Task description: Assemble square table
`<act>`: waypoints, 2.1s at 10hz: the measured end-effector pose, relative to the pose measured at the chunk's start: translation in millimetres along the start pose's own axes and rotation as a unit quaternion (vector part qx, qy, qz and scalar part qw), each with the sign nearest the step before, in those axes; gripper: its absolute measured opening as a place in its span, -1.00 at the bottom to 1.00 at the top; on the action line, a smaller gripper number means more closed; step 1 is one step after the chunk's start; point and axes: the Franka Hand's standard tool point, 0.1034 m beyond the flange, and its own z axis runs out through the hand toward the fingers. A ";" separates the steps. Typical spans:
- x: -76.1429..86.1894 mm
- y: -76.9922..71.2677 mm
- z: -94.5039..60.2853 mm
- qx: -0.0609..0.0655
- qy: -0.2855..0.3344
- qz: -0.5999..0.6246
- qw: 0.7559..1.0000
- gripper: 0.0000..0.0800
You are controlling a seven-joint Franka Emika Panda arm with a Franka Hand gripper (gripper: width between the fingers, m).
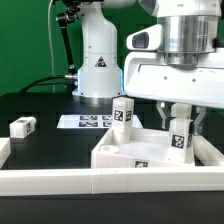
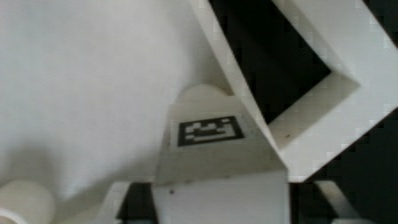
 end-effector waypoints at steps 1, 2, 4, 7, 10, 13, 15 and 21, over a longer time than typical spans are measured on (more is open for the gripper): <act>-1.0 -0.5 0.3 0.000 0.000 -0.009 1.000 -0.09; -1.8 -0.6 0.2 -0.001 -0.002 -0.030 1.000 0.38; -4.1 0.6 -7.3 -0.005 -0.011 -0.092 0.996 0.61; -10.5 -1.2 -19.9 0.002 -0.011 -0.130 0.991 0.62; -13.4 8.3 -30.8 0.007 -0.010 -0.132 0.991 0.62; -3.2 24.3 -36.1 0.009 -0.012 -0.163 0.987 0.62; -1.1 24.8 -37.6 0.010 -0.011 -0.161 0.987 0.62; 24.6 65.4 -41.1 0.009 -0.009 -0.194 0.981 0.62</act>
Offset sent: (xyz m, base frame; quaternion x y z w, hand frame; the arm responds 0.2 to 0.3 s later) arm -0.0127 0.0031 0.0153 -0.0140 -0.0423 -0.1323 0.9902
